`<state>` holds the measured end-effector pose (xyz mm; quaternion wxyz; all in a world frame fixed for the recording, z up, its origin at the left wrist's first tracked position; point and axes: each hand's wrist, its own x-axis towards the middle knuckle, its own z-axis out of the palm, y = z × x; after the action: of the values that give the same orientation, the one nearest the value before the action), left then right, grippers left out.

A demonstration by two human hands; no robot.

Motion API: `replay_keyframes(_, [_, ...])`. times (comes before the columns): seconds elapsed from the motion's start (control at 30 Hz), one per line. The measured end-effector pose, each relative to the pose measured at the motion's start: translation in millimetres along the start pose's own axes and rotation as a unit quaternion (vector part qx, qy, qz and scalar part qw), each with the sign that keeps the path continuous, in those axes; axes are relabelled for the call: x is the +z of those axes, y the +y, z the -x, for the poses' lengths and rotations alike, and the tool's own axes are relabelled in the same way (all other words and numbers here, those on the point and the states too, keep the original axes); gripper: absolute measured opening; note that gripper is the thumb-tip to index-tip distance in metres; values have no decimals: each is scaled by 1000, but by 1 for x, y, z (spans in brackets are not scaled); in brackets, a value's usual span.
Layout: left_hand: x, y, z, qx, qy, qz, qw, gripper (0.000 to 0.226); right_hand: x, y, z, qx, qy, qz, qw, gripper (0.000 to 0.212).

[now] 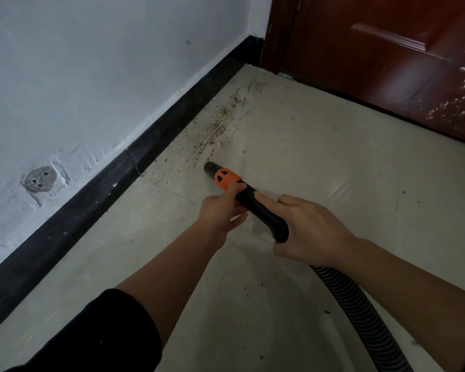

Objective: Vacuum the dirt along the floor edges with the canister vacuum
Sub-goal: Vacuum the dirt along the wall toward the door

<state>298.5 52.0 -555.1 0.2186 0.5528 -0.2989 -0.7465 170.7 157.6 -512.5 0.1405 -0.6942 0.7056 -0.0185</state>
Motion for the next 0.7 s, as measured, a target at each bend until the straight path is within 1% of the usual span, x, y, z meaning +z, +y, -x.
replay_keyframes(0.33, [13, 14, -23, 17, -7, 9, 1000, 27, -5, 14, -25, 14, 0, 4, 1000, 101])
replay_keyframes(0.7, [41, 30, -43, 17, -4, -16, 1000, 29, -9, 36, -39, 41, 12, -10, 999, 101])
